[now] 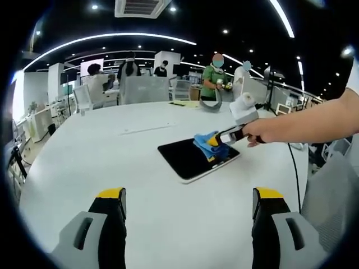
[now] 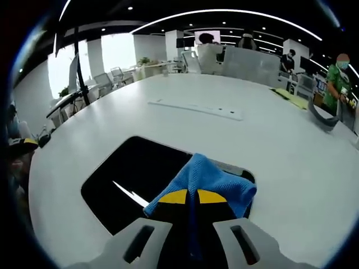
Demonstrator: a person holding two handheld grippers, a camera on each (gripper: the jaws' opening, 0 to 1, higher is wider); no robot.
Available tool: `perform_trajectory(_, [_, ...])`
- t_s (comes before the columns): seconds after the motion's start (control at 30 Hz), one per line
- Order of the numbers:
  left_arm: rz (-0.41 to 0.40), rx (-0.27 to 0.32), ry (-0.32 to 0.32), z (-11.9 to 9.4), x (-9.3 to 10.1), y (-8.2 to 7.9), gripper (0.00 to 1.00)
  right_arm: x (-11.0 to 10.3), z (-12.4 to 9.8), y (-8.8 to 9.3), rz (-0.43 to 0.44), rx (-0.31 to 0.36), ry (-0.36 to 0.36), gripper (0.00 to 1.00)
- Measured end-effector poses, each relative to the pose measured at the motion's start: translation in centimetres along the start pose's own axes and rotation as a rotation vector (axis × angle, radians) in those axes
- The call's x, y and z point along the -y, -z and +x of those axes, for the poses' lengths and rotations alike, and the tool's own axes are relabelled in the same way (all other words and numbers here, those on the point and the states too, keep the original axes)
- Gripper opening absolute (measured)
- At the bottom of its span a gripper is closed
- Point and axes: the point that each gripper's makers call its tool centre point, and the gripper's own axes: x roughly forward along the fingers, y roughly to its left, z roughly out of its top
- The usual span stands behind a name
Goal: Wipe the mirror surface with the cleaning cloth until all visible marks leave the cleaned area.
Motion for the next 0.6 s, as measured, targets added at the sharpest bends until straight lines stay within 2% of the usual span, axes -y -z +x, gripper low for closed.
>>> perform_trajectory(0.6, [-0.001, 0.007, -0.009, -0.4, -0.2, -0.3, 0.94, -1.7, 1.9, -0.7, -0.009, 0.001, -0.044, 0.0])
